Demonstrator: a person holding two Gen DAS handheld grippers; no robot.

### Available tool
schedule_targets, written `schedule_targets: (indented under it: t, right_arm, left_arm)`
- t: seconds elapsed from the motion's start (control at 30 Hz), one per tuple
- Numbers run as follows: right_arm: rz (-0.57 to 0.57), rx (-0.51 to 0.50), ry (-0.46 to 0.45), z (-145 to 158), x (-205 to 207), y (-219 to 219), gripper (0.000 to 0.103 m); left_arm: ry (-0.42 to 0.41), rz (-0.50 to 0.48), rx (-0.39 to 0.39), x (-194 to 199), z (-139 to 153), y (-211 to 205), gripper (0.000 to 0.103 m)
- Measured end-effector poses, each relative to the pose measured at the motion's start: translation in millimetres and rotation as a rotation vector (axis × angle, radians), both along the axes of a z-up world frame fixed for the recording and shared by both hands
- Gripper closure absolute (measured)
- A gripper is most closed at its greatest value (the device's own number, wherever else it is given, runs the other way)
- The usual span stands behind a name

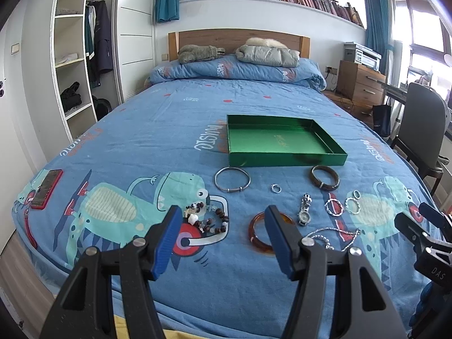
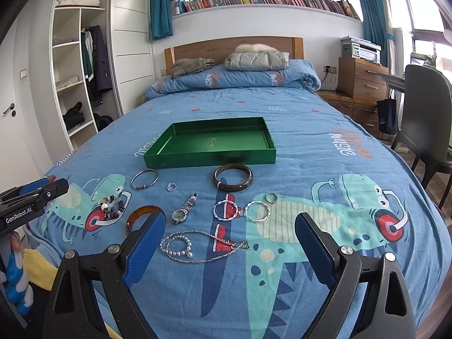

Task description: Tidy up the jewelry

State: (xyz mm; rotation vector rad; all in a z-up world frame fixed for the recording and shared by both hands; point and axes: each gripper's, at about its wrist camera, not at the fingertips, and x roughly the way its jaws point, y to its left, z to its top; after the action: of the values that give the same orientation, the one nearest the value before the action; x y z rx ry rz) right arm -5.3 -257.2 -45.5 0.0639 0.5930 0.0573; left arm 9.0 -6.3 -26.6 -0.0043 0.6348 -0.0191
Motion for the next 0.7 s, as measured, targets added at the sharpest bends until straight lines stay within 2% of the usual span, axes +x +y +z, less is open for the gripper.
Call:
schedule_targets:
  t: [0.23,0.4,0.57,0.7]
  right_arm:
    - [-0.01,0.018,0.029,-4,-6,-9,0.011]
    - [0.0,0.033,0.076,-15,2,-11,0.011]
    - [0.069,0.023,0.148,-33,22,-1,0.013]
    - [0.148,0.012,0.21,-46,48,10,0.018]
  left_arm:
    - [0.063,-0.051,-0.023,10,-9,-17,0.044]
    - [0.132,-0.069,-0.042,26,-29,-21,0.044]
    - [0.225,-0.083,-0.08,46,-57,-19,0.044]
    - [0.289,-0.095,-0.119,64,-74,-19,0.044]
